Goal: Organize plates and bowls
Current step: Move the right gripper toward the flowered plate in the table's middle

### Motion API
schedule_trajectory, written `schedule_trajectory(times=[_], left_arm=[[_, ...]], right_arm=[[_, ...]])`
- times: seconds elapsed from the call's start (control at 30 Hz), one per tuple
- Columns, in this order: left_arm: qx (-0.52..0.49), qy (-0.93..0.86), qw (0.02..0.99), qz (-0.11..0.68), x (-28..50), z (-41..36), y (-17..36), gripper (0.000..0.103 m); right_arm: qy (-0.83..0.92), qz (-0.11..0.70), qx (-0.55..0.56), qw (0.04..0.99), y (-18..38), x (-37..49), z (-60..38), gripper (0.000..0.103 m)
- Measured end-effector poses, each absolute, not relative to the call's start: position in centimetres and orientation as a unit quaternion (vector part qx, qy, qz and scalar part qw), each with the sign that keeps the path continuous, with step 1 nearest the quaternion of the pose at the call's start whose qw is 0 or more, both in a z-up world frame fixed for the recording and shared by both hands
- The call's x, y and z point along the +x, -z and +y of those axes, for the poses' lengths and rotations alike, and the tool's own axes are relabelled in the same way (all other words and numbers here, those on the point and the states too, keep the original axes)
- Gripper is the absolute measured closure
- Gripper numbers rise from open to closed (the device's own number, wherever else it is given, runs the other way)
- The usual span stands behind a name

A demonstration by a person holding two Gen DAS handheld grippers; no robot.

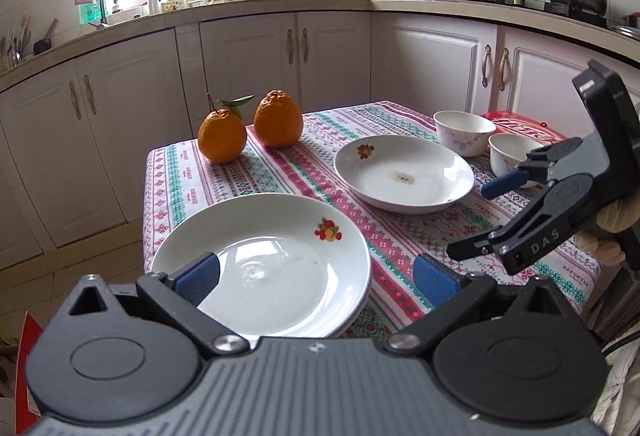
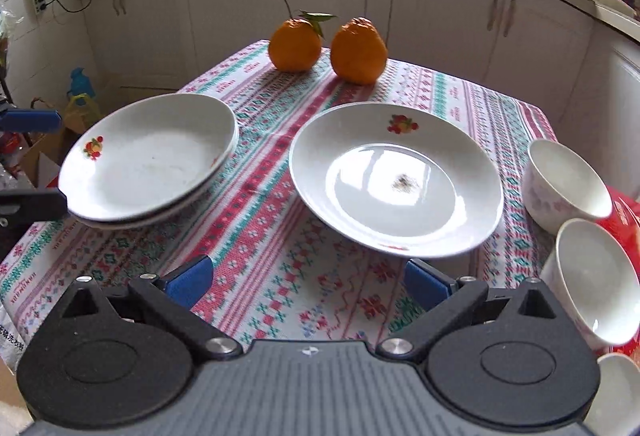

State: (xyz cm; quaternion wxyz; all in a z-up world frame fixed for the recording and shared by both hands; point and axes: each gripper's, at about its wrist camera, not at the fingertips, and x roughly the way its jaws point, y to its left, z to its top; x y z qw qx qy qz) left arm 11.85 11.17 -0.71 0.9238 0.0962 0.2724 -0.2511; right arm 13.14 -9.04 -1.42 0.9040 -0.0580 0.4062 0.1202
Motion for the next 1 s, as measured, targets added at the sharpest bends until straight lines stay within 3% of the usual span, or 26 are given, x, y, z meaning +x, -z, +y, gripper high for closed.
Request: schedule_trajectory(times=[0.3, 0.77, 1.0], left_arm=[[0.108, 0.261, 0.918, 0.279, 13.3, 7.7, 0.2, 0.001], [0.112, 0.324, 0.896, 0.282, 18.9, 3.5, -1.6, 0.001], [0.173, 0.334, 0.886, 0.272, 22.3, 0.4, -1.6, 0.001]], right_arm=[[-0.077, 0.427, -0.042, 0.9, 4.7, 13.3, -12.2, 0.0], [-0.075, 0.409, -0.037, 0.909, 5.4, 16.2, -12.3, 0.0], [-0.07, 0.396, -0.033, 0.915, 5.7, 17.1, -12.3, 0.0]])
